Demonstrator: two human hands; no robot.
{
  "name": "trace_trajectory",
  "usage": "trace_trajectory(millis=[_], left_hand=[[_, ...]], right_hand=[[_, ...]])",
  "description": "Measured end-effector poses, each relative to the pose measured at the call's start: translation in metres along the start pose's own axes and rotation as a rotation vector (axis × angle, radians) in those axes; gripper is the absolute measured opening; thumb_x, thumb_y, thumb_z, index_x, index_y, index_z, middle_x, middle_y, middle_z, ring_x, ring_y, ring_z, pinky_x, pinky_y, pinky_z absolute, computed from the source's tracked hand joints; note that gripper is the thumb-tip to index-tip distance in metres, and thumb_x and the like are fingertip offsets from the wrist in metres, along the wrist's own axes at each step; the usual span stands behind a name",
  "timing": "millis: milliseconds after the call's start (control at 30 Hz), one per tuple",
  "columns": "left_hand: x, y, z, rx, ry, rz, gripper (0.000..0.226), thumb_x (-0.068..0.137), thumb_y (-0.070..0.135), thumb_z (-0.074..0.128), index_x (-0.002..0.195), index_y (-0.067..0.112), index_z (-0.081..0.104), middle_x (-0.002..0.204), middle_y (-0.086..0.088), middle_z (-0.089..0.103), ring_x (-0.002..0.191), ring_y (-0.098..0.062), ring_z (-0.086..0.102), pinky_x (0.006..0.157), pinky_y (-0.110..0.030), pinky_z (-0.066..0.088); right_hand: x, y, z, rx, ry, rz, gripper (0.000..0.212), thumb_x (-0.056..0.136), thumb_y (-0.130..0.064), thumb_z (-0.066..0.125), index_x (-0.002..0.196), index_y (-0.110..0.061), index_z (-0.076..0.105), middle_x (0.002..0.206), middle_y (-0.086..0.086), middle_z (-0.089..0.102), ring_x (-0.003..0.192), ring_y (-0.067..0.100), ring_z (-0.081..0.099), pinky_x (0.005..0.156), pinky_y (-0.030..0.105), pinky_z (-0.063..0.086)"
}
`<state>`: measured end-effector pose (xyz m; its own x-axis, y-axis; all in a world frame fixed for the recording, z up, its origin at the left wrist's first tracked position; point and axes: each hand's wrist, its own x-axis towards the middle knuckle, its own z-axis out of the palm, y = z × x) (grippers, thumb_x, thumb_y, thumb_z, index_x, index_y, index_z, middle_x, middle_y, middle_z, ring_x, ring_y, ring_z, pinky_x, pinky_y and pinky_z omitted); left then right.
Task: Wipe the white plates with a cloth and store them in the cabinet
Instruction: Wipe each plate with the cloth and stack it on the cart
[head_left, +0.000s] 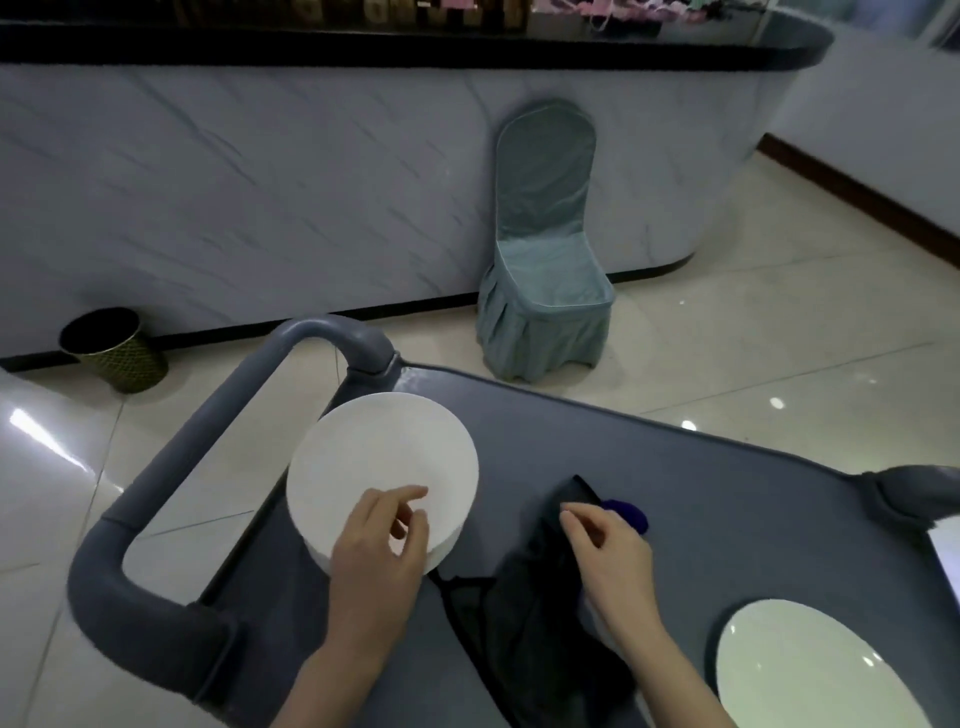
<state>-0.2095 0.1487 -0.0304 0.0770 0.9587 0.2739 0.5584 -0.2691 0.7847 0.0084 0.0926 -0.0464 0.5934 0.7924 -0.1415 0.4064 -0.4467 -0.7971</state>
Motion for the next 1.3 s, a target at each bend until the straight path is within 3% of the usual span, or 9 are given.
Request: trace_trajectory(millis=[167,433,633,767,900,1000,1167,1233,1300], left_hand=[[-0.031,0.050,0.068,-0.050,-0.283,0.119,0.016,0.086,0.008,0.070,0.096,0.020,0.071,0.085,0.011,0.062,0.076,-0.006,0.059,0.072,-0.027,0.051],[-0.095,0.107,0.179,-0.054,-0.639,0.161,0.024,0.086,0.017,0.069,0.110,0.020,0.069,0.080,0.012,0.056,0.071,0.001,0.053,0.076,-0.015,0.043],[-0.131,0.119,0.232,0.133,-0.862,0.097,0.052,0.087,0.029,0.066,0.136,0.021,0.048,0.122,0.003,0.051,0.109,-0.015,0.053,0.084,-0.022,0.038],[-0.143,0.124,0.247,0.201,-0.888,0.005,0.052,0.086,0.027,0.062,0.135,0.021,0.045,0.118,0.001,0.045,0.104,-0.020,0.054,0.079,-0.029,0.039],[-0.149,0.129,0.254,0.180,-0.880,-0.037,0.045,0.083,0.015,0.061,0.127,0.020,0.052,0.117,-0.001,0.056,0.104,-0.018,0.052,0.084,-0.032,0.042],[-0.150,0.132,0.252,0.129,-0.849,-0.076,0.043,0.081,0.009,0.061,0.122,0.018,0.056,0.113,0.001,0.061,0.105,-0.019,0.054,0.088,-0.033,0.045],[-0.149,0.127,0.238,0.032,-0.770,-0.114,0.037,0.075,0.003,0.061,0.110,0.017,0.064,0.098,0.000,0.065,0.095,-0.020,0.057,0.084,-0.034,0.047],[-0.144,0.123,0.229,0.019,-0.746,-0.106,0.037,0.074,0.005,0.063,0.108,0.020,0.065,0.096,0.001,0.064,0.092,-0.017,0.056,0.081,-0.031,0.044],[-0.137,0.119,0.219,-0.014,-0.722,-0.124,0.039,0.074,0.006,0.065,0.109,0.023,0.065,0.097,0.001,0.065,0.092,-0.017,0.058,0.082,-0.032,0.046]], right_hand=[[-0.017,0.061,-0.079,-0.161,0.029,0.026,0.015,0.092,-0.021,0.068,0.104,-0.021,0.076,0.095,-0.005,0.069,0.082,0.009,0.062,0.075,0.015,0.041],[-0.063,0.168,-0.194,-0.359,0.135,0.231,0.036,0.090,-0.028,0.069,0.125,-0.026,0.064,0.105,-0.008,0.056,0.078,0.011,0.057,0.073,0.023,0.041],[-0.083,0.216,-0.230,-0.371,0.168,0.395,0.058,0.083,-0.032,0.076,0.136,-0.022,0.054,0.106,0.000,0.040,0.104,0.025,0.055,0.084,0.028,0.043],[-0.088,0.232,-0.241,-0.291,0.118,0.469,0.058,0.084,-0.029,0.074,0.136,-0.018,0.050,0.114,0.005,0.048,0.106,0.027,0.055,0.084,0.030,0.045],[-0.088,0.239,-0.240,-0.168,0.045,0.484,0.049,0.086,-0.021,0.070,0.132,-0.013,0.055,0.122,0.009,0.066,0.113,0.027,0.059,0.085,0.029,0.047],[-0.085,0.238,-0.236,-0.114,0.066,0.499,0.042,0.088,-0.023,0.069,0.127,-0.012,0.059,0.114,0.006,0.070,0.109,0.026,0.062,0.082,0.028,0.046],[-0.083,0.238,-0.229,0.033,0.146,0.466,0.023,0.086,-0.019,0.071,0.108,-0.013,0.069,0.071,-0.007,0.062,0.070,0.013,0.058,0.058,0.018,0.042],[-0.081,0.234,-0.223,0.130,0.186,0.427,0.022,0.085,-0.014,0.072,0.106,-0.016,0.069,0.073,-0.005,0.065,0.068,0.009,0.059,0.055,0.012,0.040],[-0.076,0.227,-0.215,0.293,0.193,0.388,0.025,0.085,-0.011,0.072,0.108,-0.021,0.066,0.086,-0.001,0.070,0.077,0.011,0.064,0.062,0.018,0.045]])
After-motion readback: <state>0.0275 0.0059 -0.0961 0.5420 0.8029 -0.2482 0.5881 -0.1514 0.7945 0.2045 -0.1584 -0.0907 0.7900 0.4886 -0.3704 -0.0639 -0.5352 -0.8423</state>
